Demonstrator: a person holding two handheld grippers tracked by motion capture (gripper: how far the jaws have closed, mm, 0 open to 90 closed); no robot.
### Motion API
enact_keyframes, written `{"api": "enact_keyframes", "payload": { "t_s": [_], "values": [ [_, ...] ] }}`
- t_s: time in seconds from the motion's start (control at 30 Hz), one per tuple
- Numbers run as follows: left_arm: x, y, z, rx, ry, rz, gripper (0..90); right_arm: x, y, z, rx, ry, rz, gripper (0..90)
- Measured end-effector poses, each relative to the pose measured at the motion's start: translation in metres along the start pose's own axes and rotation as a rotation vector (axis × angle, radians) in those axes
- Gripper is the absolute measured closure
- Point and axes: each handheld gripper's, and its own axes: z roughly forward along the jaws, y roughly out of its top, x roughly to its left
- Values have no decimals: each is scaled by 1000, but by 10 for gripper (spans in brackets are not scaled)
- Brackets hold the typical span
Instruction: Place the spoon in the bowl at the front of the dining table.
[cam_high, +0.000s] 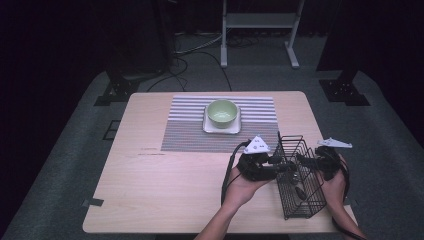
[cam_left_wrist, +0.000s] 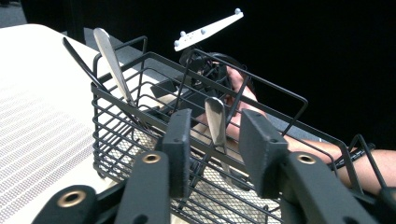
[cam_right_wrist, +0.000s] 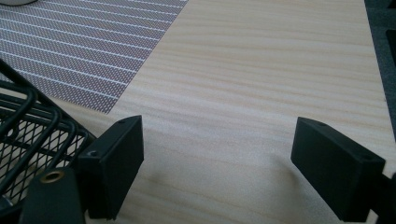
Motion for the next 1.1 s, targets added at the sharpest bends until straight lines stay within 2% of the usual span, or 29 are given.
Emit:
{"api": "enact_keyframes", "payload": {
  "t_s": [0.4, 0.5, 0.73, 0.93, 1.1],
  "values": [
    [-3, 4, 1, -15, -20, 26, 813, 0, 0, 0, -1, 0, 0, 161],
    [-4, 5, 0, -24, -30, 22, 827, 0, 0, 0, -1, 1, 1, 161],
    [0, 4, -3, -66, -67, -13, 886, 0, 0, 0, -1, 1, 2, 161],
    [4, 3, -3, -90, -104, -61, 888, 0, 0, 0, -1, 1, 3, 161],
    [7, 4, -4, -100, -121, -83, 888, -1, 0, 0, -1, 2, 3, 160]
  ]
}}
